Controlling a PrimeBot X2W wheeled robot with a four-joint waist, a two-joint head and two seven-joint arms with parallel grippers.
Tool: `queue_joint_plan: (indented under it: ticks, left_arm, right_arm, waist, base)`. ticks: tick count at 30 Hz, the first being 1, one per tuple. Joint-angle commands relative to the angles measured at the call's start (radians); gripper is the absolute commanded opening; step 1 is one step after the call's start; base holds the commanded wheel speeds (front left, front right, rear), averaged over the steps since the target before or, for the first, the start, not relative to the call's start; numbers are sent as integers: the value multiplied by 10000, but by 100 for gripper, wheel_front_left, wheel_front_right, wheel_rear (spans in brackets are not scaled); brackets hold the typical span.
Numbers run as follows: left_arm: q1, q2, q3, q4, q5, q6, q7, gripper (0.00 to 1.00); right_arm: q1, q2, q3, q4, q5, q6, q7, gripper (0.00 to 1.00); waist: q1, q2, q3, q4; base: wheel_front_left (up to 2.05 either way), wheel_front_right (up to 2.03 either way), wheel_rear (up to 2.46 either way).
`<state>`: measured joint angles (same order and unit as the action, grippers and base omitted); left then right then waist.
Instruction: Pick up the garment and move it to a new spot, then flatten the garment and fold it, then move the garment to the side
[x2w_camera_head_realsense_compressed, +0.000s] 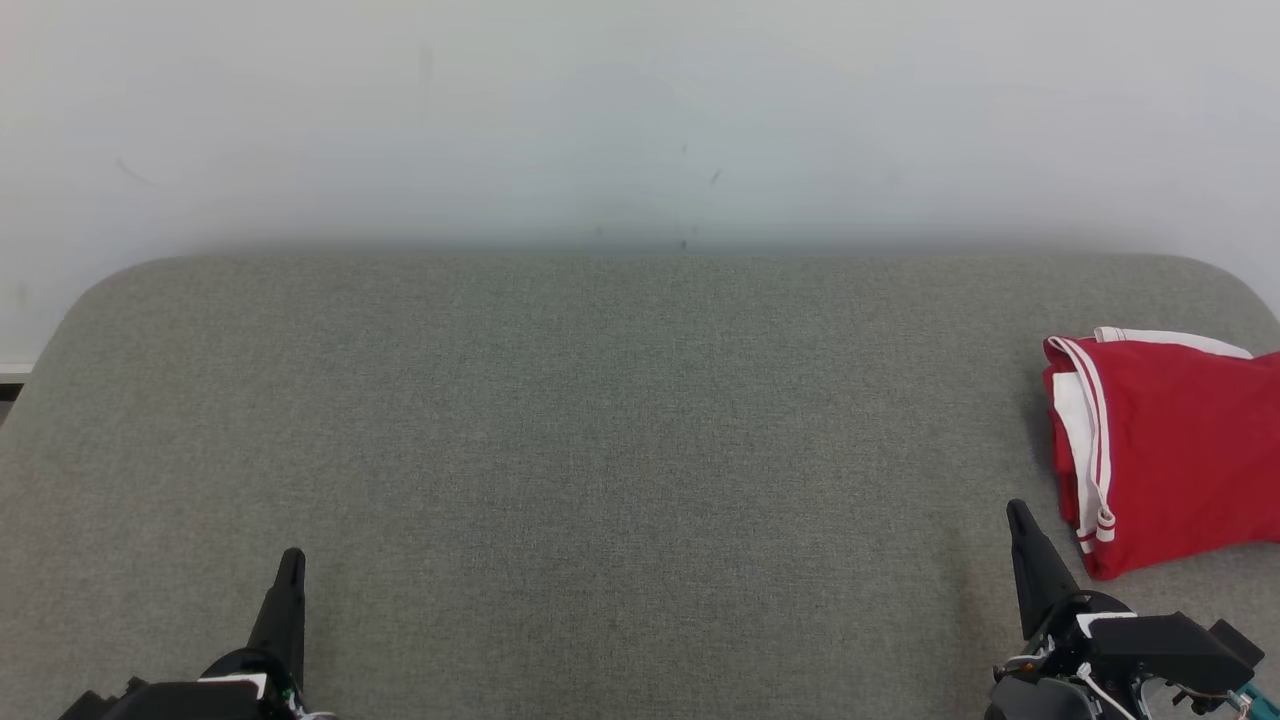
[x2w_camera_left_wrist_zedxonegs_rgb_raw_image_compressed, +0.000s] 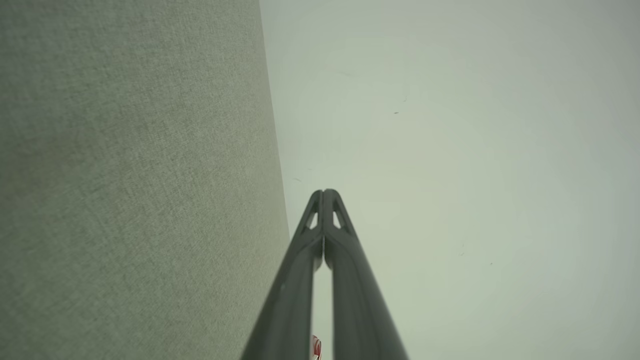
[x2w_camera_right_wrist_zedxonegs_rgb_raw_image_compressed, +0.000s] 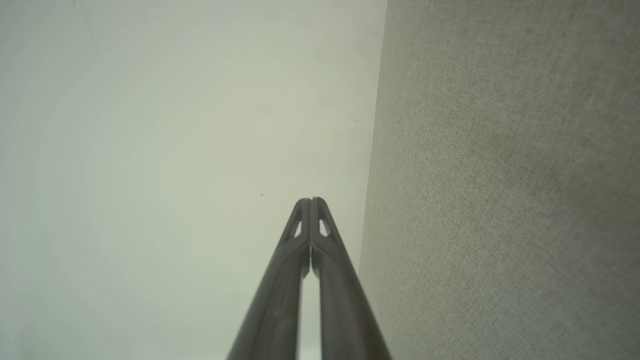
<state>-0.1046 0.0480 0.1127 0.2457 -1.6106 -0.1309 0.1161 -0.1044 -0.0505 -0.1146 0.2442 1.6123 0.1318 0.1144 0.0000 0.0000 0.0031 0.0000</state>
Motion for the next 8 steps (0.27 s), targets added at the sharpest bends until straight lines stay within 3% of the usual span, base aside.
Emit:
queue_joint_plan:
  ticks: [1,8]
  left_arm:
    - [-90,42,35,-28,-49,-5,-5,0]
    - [-90,42,32,-29,-49,-5,-5,0]
  right_arm:
    - [-79,6,-3,-17,15,-21,28,0]
    - [-79,6,-3,-17,14,-21,28,0]
  waist:
    - [0,0,0,0]
    - [0,0,0,0]
  base:
    - [0,0,0]
    - [0,0,0]
